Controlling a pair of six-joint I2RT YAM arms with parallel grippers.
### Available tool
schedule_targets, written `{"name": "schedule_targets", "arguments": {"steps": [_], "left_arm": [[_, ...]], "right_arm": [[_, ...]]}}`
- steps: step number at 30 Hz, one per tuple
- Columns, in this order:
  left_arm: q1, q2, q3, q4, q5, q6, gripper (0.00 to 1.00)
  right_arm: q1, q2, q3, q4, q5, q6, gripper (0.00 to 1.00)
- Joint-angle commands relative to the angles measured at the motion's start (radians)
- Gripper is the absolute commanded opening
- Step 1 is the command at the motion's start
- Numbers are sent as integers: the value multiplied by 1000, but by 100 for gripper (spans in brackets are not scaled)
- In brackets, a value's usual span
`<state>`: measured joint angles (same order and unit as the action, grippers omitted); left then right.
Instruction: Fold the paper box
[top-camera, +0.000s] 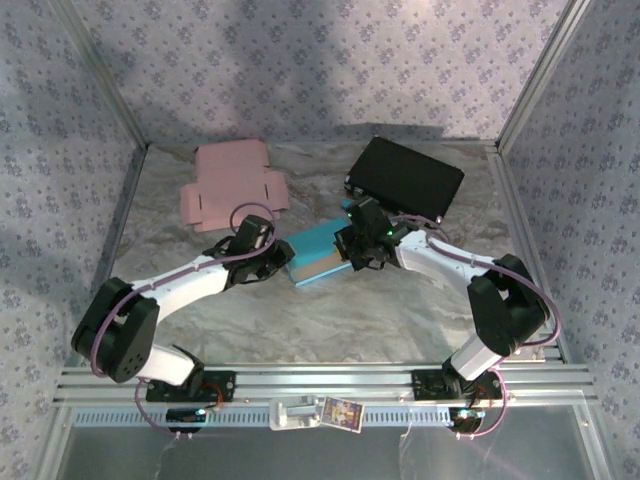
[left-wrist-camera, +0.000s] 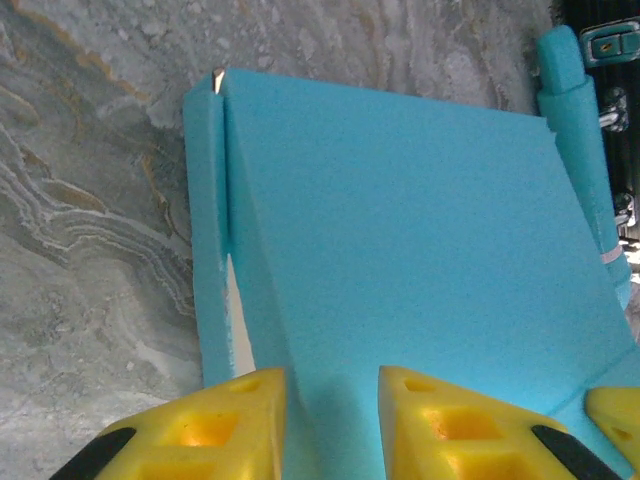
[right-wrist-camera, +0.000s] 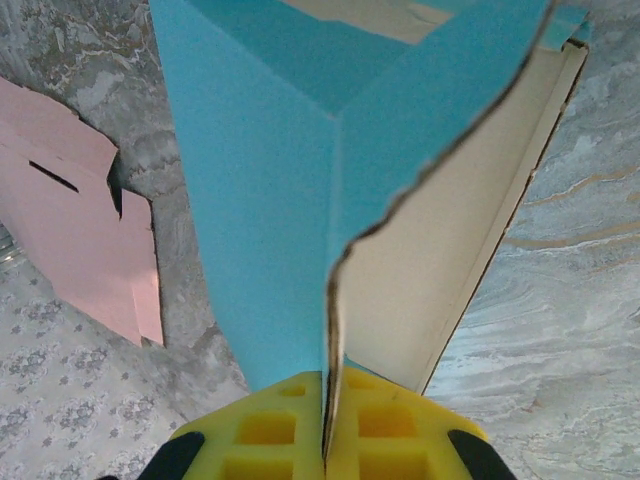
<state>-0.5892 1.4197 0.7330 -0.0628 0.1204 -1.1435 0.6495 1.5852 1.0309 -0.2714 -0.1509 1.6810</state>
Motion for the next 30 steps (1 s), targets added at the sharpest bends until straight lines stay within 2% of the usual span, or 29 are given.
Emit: {"name": "schedule_targets", "arguments": {"steps": [1, 4, 11, 13, 16, 20, 22, 25, 27, 30], "left_arm": [[2, 7, -8, -9, 17, -1, 29], [1, -9, -12, -34, -10, 4, 30], [1, 39, 6, -8, 32, 13, 26], [1, 37, 10, -32, 13, 32, 23], [2, 37, 23, -86, -4, 83, 20], [8, 40, 19, -89, -4, 109, 18], [7, 44, 20, -87, -3, 113, 17], [7, 52, 27, -93, -4, 120, 16], [8, 59, 32, -96, -1, 129, 16], [8, 71, 43, -102, 4, 141, 16]], "right_arm": [[6, 22, -15, -28, -11, -14, 5], [7, 28, -12, -30, -13, -15, 5], [15, 45, -13, -37, -35, -15, 5], [15, 45, -14, -48, -43, -21, 8], [5, 36, 5, -104, -60, -88, 19], [-19, -3, 109, -360, -18, -350, 47], [-28, -26, 152, -499, 31, -506, 55], [-52, -67, 210, -670, 94, -672, 57], [-105, -92, 204, -676, 119, -801, 56], [-182, -62, 241, -602, 86, -979, 55]]}}
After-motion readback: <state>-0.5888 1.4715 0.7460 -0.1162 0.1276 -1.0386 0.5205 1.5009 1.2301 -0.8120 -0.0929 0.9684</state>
